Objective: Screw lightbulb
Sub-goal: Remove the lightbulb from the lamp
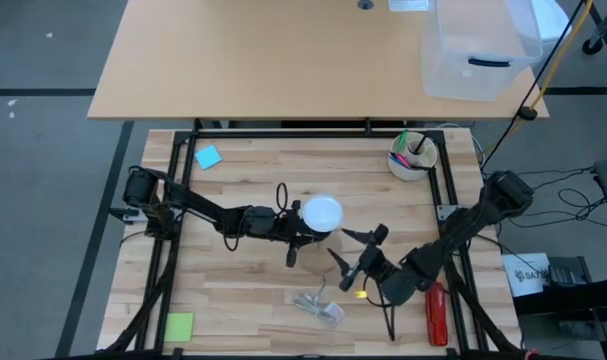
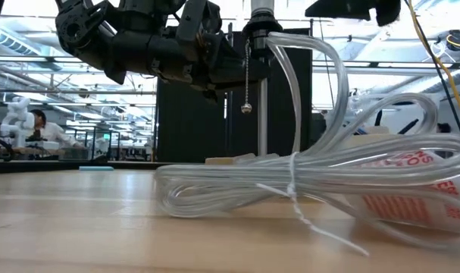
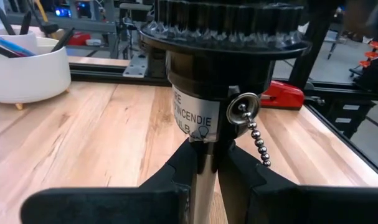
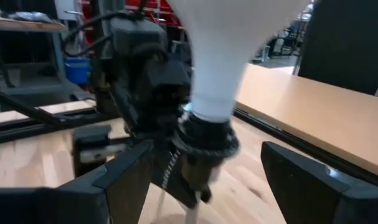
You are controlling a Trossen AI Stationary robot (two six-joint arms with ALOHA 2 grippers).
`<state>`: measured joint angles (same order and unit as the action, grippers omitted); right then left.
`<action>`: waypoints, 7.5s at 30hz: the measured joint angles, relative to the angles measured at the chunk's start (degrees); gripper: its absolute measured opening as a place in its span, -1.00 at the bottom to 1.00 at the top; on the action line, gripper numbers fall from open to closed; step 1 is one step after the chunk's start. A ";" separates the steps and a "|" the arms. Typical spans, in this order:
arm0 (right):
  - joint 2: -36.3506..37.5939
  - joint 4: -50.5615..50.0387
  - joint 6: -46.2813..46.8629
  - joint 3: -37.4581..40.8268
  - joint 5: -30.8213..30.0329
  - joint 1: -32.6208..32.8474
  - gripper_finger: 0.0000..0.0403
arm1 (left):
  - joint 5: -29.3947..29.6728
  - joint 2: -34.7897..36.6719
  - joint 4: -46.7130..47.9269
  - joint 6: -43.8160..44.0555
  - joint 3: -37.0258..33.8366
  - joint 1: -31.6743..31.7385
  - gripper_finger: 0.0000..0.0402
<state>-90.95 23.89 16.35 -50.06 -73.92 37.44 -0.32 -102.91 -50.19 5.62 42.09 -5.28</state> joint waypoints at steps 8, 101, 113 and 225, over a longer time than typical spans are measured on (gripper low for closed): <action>-2.88 13.68 -8.21 0.00 2.26 -5.05 0.44 | 0.18 0.00 -0.02 0.05 0.00 -0.02 -0.76; 7.01 3.77 -23.45 0.00 107.34 -38.87 -0.26 | -18.02 -0.02 1.22 -1.28 0.15 -0.61 -0.76; 6.96 5.59 -23.10 0.09 110.98 -38.91 -0.21 | -19.55 0.02 1.11 -2.05 0.05 -0.29 -0.76; -9.76 38.91 -26.03 -1.50 9.80 -11.30 0.28 | 6.84 0.02 2.29 -1.08 0.00 -3.43 -0.76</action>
<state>-100.71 62.79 -9.68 -51.57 -64.12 26.14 6.52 -102.89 -47.90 4.54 42.09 -8.71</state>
